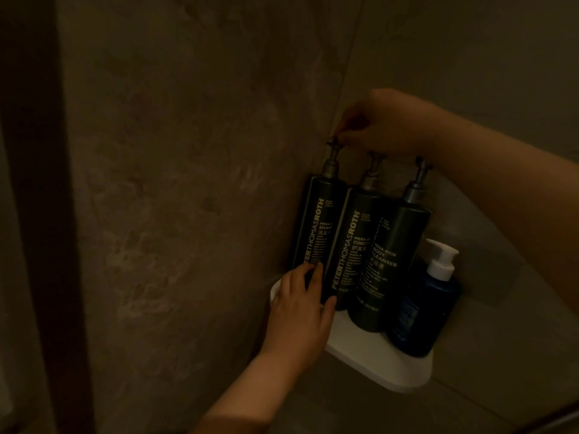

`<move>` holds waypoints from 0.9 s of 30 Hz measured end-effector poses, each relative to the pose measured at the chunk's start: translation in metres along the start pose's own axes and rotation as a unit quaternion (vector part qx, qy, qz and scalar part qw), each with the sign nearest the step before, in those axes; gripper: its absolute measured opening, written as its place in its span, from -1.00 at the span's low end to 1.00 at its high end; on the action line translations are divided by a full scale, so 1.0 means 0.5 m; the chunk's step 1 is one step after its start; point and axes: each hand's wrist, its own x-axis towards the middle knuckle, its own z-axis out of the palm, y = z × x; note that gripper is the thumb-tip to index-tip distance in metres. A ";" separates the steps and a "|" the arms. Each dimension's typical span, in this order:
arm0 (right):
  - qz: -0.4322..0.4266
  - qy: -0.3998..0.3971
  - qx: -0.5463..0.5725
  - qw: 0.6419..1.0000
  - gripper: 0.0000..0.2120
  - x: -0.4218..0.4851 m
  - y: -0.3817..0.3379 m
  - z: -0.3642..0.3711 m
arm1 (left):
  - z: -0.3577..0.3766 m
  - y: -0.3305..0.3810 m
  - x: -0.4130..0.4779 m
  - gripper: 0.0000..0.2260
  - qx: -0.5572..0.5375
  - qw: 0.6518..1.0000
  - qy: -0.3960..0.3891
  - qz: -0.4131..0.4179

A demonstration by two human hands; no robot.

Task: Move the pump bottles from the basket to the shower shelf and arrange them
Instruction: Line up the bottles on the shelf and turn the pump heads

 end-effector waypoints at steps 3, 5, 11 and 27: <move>0.026 -0.022 0.050 0.998 -0.73 -0.010 0.004 -0.010 | -0.001 -0.001 -0.003 -0.48 -0.008 1.000 0.000 -0.001; 0.040 0.001 0.063 0.997 -0.70 -0.022 0.013 -0.019 | 0.000 0.000 -0.006 -0.48 -0.014 1.000 0.003 0.000; 0.067 -0.051 0.049 0.995 -0.76 -0.057 0.041 -0.046 | 0.003 0.013 -0.008 -0.48 -0.041 0.999 0.000 0.002; -0.042 -0.082 -0.090 0.992 -0.70 -0.078 0.026 -0.042 | -0.015 0.028 -0.022 -0.44 -0.091 0.996 -0.002 -0.009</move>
